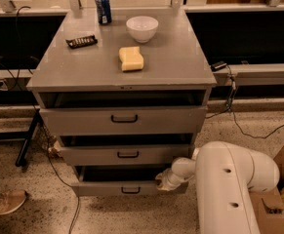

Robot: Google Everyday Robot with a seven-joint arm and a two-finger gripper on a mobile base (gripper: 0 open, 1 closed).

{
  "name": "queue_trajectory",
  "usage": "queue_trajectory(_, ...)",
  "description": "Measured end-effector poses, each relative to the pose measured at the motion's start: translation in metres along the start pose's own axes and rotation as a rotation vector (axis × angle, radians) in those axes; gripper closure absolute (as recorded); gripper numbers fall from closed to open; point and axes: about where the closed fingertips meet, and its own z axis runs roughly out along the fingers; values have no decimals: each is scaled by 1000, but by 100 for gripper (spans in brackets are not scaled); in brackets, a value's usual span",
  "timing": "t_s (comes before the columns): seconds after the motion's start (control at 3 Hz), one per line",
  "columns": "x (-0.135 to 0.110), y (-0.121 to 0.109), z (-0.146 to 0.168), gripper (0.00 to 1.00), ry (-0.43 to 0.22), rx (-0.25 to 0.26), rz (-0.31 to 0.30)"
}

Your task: Open bottom drawer

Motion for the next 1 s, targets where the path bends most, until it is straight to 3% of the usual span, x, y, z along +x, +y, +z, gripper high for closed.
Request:
queue_trajectory(0.33,0,0,0,83,0,0,0)
queue_trajectory(0.67,0,0,0,59,0,0,0)
queue_trajectory(1.0,0,0,0,28,0,0,0)
